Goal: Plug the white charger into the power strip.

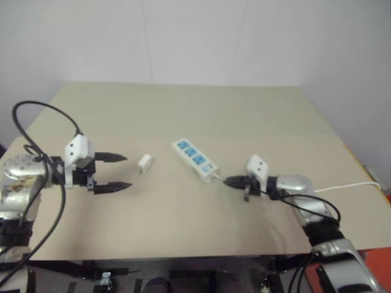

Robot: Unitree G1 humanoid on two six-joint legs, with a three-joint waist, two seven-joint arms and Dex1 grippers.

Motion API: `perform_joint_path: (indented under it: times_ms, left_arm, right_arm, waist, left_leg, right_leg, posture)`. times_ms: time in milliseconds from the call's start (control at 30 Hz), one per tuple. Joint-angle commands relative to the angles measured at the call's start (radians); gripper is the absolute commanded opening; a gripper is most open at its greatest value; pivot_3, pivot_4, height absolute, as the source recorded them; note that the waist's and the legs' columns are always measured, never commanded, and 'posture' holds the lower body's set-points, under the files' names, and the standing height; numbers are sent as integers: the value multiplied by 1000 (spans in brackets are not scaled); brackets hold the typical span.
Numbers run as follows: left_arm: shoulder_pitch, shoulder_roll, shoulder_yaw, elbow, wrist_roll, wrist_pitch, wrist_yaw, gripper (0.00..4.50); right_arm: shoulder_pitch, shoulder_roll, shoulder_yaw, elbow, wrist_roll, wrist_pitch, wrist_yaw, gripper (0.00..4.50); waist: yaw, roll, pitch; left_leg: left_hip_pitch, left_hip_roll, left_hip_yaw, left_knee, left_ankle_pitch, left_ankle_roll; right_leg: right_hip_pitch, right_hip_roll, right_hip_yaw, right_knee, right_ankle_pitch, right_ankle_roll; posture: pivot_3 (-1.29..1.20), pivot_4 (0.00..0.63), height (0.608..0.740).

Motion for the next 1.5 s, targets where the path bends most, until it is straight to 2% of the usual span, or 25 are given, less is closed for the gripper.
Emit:
perform_joint_path:
  times_ms: [33, 133, 333, 500, 633, 767, 1500]
  left_arm:
    - [-18, -3, 10, -2, 0, -32, 3, 4500]
    - [-24, -8, 8, 3, 1, -39, 3, 4500]
    - [-11, -10, 19, -2, -2, -44, 13, 4500]
    - [-19, -18, 10, 13, 5, -57, 20, 4500]
    - [-31, -23, 4, 21, 10, -61, 21, 4500]
    - [-35, -26, 1, 22, 11, -62, 20, 4500]
    - [-20, -7, 12, 6, 19, -53, 20, 4500]
  right_arm:
    - [31, -37, -38, -60, 14, -29, 6, 1321]
    - [66, -76, -64, -76, 33, -32, 18, 2369]
    - [150, -70, -201, -208, 209, 84, -20, 4429]
    - [138, 166, -195, -328, 188, 110, -324, 4472]
    - [132, 271, -134, -327, 139, 108, -420, 4472]
    - [131, 313, -66, -266, 58, 43, -460, 4472]
    - [101, 383, 7, -39, -8, -36, -444, 4472]
  waist:
    - [-1, 0, 0]
    - [5, 0, 0]
    - [7, 0, 0]
    - [-2, 0, 0]
    - [4, 0, 0]
    - [11, 0, 0]
    - [1, 0, 0]
  left_leg:
    - [1, 0, 1, 0, 0, 0]
    - [4, 0, 2, 0, 0, -1]
    - [5, 0, 2, 1, 1, -2]
    - [6, 2, 2, 0, 1, -2]
    - [5, 1, 2, 1, 2, -3]
    - [4, 0, 2, 1, 2, -2]
    - [5, 1, 2, 1, 2, -2]
  right_leg:
    - [0, 0, 0, -1, 0, 0]
    - [2, 1, 1, 2, 0, 0]
    - [2, 1, 1, 2, 0, -1]
    - [2, 3, 2, 4, 1, -2]
    - [1, 2, 2, 5, 1, -2]
    - [1, 1, 1, 2, 1, -1]
    - [1, 2, 1, 3, 1, -2]
  posture:
    - [0, 150, 740]
    - [0, 150, 740]
    - [0, 150, 740]
    - [0, 150, 740]
    - [0, 150, 740]
    - [0, 150, 740]
    - [0, 150, 740]
